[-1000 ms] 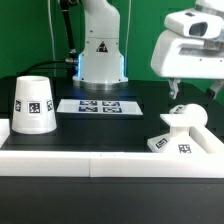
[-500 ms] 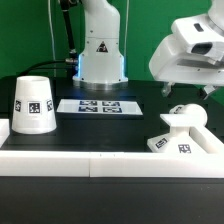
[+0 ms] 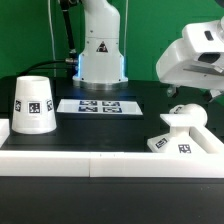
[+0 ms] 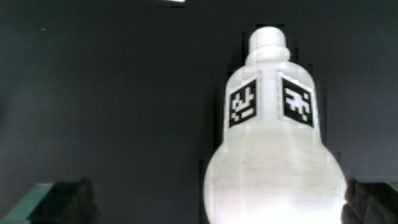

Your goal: Assemble lamp

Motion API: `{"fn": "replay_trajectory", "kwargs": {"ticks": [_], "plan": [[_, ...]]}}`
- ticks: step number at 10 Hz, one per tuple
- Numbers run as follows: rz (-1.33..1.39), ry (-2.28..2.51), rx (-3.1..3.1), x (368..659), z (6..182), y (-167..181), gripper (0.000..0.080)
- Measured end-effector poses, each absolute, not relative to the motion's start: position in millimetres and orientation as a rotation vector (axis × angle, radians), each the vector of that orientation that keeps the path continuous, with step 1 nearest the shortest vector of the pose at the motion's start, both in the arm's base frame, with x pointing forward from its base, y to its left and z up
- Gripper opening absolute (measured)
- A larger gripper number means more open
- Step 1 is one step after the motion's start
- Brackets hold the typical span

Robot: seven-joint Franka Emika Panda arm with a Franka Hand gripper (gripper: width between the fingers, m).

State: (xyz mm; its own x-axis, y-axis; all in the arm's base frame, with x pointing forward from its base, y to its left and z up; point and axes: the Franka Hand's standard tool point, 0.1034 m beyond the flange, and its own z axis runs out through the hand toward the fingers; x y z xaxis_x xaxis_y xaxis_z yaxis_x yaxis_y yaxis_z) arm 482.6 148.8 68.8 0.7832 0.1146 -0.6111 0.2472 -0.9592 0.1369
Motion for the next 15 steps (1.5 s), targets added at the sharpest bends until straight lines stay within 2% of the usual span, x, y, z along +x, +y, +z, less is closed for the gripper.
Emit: {"fn": "replay_trajectory", "kwargs": {"ticks": [9, 12, 15], "plan": [[-1.055, 0.342, 2.925, 479, 68.6, 153, 0.0698], [-1.006, 0.312, 2.929, 481, 61.8, 158, 0.0698], [-0.979, 0.288, 2.938, 470, 43.3, 160, 0.0698]]}}
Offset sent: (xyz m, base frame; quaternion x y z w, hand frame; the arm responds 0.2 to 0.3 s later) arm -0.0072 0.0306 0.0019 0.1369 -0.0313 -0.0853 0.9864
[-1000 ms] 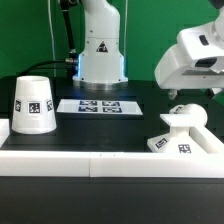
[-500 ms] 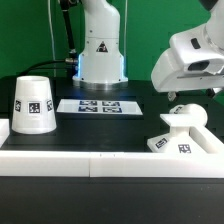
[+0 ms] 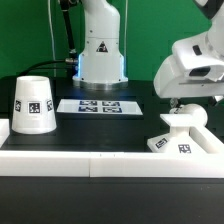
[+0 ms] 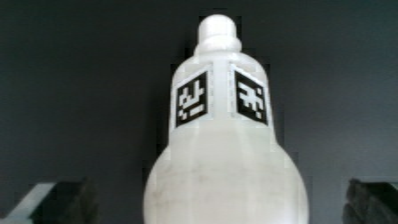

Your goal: Assemble lamp

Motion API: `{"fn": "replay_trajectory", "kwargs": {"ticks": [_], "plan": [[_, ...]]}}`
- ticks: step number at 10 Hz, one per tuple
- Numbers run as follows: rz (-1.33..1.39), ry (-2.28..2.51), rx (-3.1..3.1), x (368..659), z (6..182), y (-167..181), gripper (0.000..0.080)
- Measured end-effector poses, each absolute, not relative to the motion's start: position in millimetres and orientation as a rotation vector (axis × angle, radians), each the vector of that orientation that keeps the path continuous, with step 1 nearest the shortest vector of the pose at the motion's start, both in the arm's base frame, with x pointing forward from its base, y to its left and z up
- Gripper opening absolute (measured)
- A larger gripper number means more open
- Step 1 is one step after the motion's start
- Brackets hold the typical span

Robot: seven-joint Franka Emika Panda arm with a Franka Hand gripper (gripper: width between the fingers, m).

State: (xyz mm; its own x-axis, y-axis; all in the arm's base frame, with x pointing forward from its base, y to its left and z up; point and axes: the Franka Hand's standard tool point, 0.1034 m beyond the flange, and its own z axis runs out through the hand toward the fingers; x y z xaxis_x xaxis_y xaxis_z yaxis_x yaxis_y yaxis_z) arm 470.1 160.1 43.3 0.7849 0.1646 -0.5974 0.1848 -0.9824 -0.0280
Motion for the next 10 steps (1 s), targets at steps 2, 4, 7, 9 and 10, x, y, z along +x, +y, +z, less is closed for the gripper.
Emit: {"fn": "replay_trajectory", "kwargs": {"ticks": [2, 4, 7, 9, 10], "plan": [[-0.964, 0.273, 2.939, 464, 30.4, 165, 0.0698], [-0.96, 0.28, 2.941, 461, 23.1, 168, 0.0698], [-0.957, 0.276, 2.944, 465, 21.6, 167, 0.0602], [-0.952, 0.272, 2.951, 469, 22.8, 163, 0.0576], [-0.949, 0.266, 2.955, 471, 23.4, 161, 0.0576]]}}
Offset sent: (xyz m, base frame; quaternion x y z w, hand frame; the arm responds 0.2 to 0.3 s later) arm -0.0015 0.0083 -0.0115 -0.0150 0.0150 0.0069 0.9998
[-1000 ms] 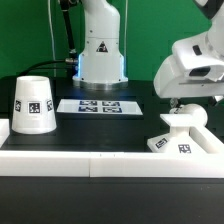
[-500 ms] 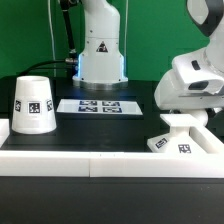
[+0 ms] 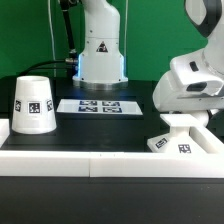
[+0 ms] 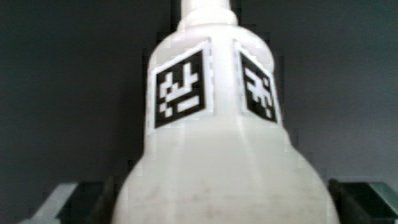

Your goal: Assemble lamp

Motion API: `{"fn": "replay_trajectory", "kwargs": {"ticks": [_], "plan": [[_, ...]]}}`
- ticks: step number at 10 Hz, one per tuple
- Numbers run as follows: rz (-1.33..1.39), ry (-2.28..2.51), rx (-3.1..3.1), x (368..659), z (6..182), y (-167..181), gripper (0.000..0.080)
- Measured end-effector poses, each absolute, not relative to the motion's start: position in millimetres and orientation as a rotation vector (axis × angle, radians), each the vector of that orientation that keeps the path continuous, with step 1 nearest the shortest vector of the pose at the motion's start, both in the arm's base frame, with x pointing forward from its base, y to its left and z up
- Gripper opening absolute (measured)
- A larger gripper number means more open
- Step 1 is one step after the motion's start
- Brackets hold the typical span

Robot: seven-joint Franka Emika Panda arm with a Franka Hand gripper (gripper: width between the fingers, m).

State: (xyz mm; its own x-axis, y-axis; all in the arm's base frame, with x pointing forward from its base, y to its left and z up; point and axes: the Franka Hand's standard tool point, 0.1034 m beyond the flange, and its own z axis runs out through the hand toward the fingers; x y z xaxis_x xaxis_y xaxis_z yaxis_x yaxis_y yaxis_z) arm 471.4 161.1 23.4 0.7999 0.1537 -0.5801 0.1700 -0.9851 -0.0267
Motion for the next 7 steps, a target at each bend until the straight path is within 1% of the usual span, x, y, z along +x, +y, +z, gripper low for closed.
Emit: {"fn": "replay_trajectory", "kwargs": {"ticks": [2, 3, 7], "plan": [[-0.954, 0.254, 2.958, 474, 26.6, 155, 0.0576], [-0.976, 0.255, 2.955, 476, 36.7, 148, 0.0576], [-1.024, 0.219, 2.952, 492, 95.1, 115, 0.0577]]}}
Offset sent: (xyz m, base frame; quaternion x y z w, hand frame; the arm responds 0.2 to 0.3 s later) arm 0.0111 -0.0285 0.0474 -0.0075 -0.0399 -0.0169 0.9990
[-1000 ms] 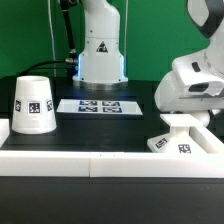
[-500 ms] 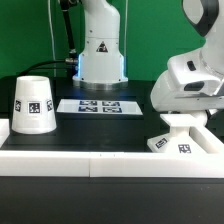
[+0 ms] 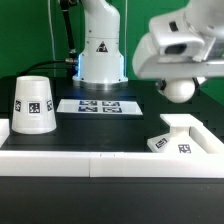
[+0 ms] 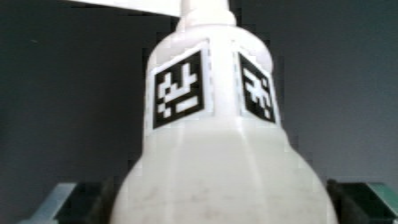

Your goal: Assemble lamp

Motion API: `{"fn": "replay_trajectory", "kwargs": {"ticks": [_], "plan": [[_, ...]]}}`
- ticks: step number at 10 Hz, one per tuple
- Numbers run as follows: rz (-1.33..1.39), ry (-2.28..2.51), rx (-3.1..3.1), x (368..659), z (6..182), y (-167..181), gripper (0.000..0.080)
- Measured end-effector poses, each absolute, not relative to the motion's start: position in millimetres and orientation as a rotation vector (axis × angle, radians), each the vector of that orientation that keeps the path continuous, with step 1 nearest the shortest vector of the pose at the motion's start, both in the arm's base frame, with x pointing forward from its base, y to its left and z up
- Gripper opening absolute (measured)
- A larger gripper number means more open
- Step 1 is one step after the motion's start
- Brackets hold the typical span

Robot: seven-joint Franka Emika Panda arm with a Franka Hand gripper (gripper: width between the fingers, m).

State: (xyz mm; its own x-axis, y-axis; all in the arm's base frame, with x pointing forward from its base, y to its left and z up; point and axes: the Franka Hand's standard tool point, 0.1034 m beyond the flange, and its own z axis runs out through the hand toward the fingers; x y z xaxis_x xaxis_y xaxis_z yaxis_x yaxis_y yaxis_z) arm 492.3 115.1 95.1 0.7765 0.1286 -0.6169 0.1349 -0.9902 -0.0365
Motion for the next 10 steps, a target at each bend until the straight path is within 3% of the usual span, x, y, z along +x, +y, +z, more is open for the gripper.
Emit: {"fn": "replay_trajectory", "kwargs": {"ticks": [1, 5, 6, 10], "plan": [[-1.005, 0.204, 2.961, 497, 102.7, 110, 0.0577], [-0.95, 0.205, 2.983, 502, 99.1, 111, 0.0578], [-0.867, 0.243, 3.02, 514, 104.1, 107, 0.0578], [-0.444, 0.241, 3.129, 553, 148.8, 98, 0.0579]]}}
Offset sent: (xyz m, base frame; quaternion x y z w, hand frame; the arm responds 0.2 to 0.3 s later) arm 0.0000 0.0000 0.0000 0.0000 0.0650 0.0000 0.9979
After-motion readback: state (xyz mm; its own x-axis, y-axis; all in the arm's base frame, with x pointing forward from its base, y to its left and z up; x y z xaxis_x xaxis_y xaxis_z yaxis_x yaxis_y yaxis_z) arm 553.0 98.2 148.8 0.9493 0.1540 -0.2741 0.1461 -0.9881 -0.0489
